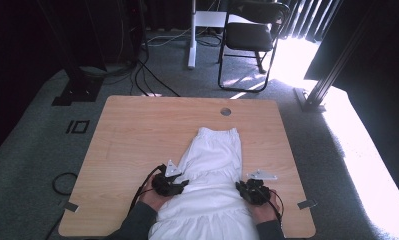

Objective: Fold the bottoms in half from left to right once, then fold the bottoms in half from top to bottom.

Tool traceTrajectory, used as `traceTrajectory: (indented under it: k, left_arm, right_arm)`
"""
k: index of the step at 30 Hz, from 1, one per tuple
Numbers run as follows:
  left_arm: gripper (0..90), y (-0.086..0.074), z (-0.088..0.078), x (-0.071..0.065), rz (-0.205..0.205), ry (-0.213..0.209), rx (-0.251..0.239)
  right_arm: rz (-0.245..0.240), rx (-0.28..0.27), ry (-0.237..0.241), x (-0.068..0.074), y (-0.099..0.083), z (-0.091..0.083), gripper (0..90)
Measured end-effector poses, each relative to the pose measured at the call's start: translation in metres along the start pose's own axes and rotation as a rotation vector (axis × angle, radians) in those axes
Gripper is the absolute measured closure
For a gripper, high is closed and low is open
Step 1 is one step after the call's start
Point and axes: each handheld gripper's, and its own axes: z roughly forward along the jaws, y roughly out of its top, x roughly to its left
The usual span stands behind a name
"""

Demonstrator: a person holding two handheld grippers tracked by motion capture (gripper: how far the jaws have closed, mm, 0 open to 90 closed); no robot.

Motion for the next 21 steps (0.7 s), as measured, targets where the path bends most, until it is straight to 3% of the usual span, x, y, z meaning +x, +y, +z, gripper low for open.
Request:
traceTrajectory:
  k: [3,5,6,7,8,9,10,11,12,13,14,15,16,20,21]
  left_arm:
    - [56.5,-0.001,0.000,-0.001,0.001,0.001,-0.003]
    - [56.5,-0.001,0.000,-0.001,0.000,0.001,-0.003]
    - [56.5,0.000,0.000,0.000,-0.001,-0.002,0.000]
    - [56.3,0.000,0.000,0.000,-0.001,-0.002,0.000]
    - [56.0,0.000,0.000,0.001,0.003,-0.011,0.002]
    - [55.6,0.000,0.000,0.001,0.003,-0.011,0.002]
    - [55.3,0.000,0.000,0.002,0.000,-0.015,0.001]
    - [54.9,0.000,0.000,0.002,0.000,-0.015,0.001]
    - [54.4,0.001,0.000,0.002,-0.001,-0.018,0.002]
    - [54.2,0.001,0.000,0.002,-0.001,-0.018,0.002]
    - [53.8,0.001,0.000,0.002,-0.002,-0.020,0.003]
    - [53.5,0.001,0.000,0.002,-0.002,-0.020,0.003]
    - [52.8,0.001,0.000,0.002,-0.003,-0.023,0.002]
    - [50.9,0.002,0.000,0.003,-0.017,-0.038,-0.002]
    - [50.6,0.002,0.000,0.003,-0.017,-0.038,-0.002]
  right_arm:
    - [-0.006,0.003,0.000,0.002,-0.001,-0.001,80.4]
    - [0.002,0.012,0.029,0.000,0.001,-0.001,74.1]
    - [0.008,0.016,0.043,-0.001,0.002,-0.001,66.0]
    - [0.008,0.016,0.043,-0.001,0.002,-0.001,66.0]
    - [0.004,-0.040,0.029,-0.005,0.008,-0.006,52.5]
    - [0.004,-0.040,0.029,-0.005,0.008,-0.006,52.5]
    - [0.009,-0.107,0.025,-0.011,0.022,-0.014,49.6]
    - [0.003,-0.129,0.023,-0.013,0.029,-0.016,49.6]
    - [-0.014,-0.147,0.019,-0.017,0.042,-0.016,50.9]
    - [-0.014,-0.147,0.019,-0.017,0.042,-0.016,50.9]
    - [-0.026,-0.149,0.011,-0.022,0.064,-0.010,51.8]
    - [-0.026,-0.149,0.011,-0.022,0.064,-0.010,51.8]
    - [-0.056,-0.151,0.002,-0.026,0.085,0.001,52.5]
    - [-0.089,-0.098,-0.006,-0.035,0.113,0.037,48.2]
    - [-0.089,-0.098,-0.006,-0.035,0.113,0.037,48.2]
